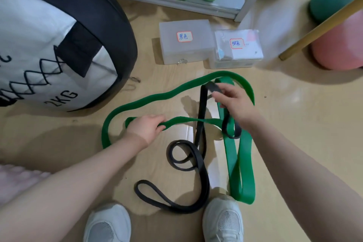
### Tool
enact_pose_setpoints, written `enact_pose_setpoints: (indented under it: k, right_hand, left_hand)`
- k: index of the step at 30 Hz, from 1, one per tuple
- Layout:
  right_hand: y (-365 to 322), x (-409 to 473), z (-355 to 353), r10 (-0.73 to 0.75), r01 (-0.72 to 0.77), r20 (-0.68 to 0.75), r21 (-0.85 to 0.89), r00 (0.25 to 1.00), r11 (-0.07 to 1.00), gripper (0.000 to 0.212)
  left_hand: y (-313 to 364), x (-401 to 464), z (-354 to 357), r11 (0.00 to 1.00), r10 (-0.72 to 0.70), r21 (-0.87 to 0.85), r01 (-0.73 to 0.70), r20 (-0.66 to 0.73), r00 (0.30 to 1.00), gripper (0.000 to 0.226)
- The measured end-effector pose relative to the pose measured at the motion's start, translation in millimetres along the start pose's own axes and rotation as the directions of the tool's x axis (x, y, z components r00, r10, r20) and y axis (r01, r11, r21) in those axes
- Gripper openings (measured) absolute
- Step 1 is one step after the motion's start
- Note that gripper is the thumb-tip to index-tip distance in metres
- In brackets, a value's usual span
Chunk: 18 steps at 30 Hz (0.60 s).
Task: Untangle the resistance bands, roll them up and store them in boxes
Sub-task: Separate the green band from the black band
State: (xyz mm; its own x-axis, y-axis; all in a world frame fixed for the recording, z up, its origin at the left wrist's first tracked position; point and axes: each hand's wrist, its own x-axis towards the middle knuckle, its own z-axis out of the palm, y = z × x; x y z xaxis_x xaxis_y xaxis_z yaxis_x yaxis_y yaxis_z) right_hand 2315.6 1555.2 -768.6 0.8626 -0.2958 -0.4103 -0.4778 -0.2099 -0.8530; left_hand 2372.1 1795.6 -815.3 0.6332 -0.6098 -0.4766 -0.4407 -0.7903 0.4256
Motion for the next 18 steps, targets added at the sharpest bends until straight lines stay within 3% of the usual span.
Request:
enact_pose_setpoints:
  k: [2, 3, 5, 7, 9, 12, 15, 18]
  right_hand:
    - [3, -14, 19, 0.012, 0.117, 0.318, -0.381, 0.948, 0.917, 0.024]
    - [7, -22, 26, 0.078, 0.121, 0.392, -0.458, 0.916, 0.881, 0.028]
    - [16, -33, 27, 0.112, 0.022, 0.28, -0.436, 0.953, 0.9, 0.031]
    - [27, -33, 12, 0.105, -0.108, -0.029, -0.377, 0.994, 0.92, 0.027]
    - [44, -26, -10, 0.112, -0.204, -0.237, -0.411, 0.965, 0.888, 0.022]
    - [65, -22, -21, 0.149, -0.255, -0.242, -0.504, 0.959, 0.825, 0.029]
    - [81, -20, -8, 0.311, -0.384, -0.227, -0.478, 0.923, 0.79, 0.048]
    - [95, -22, 8, 0.361, -0.414, -0.208, -0.535, 0.909, 0.736, 0.037]
  left_hand:
    - [-11, -4, -7, 0.998, -0.036, 0.054, 0.038, -0.03, 0.999, 0.021]
    - [-15, -6, -11, 0.996, -0.044, 0.079, 0.048, -0.048, 0.998, 0.018]
    - [-20, -9, -15, 0.991, -0.036, 0.127, 0.047, -0.085, 0.996, 0.017]
    - [-16, -11, -15, 0.993, -0.008, 0.116, 0.021, -0.114, 0.993, 0.025]
    - [-3, -11, -14, 0.998, 0.026, 0.067, -0.017, -0.132, 0.991, 0.032]
    - [21, -4, -9, 0.99, 0.14, 0.046, -0.136, -0.106, 0.984, 0.033]
    - [40, 11, 0, 0.965, 0.251, 0.081, -0.249, -0.026, 0.967, 0.034]
    - [51, 24, 17, 0.916, 0.334, 0.162, -0.367, 0.195, 0.922, 0.042]
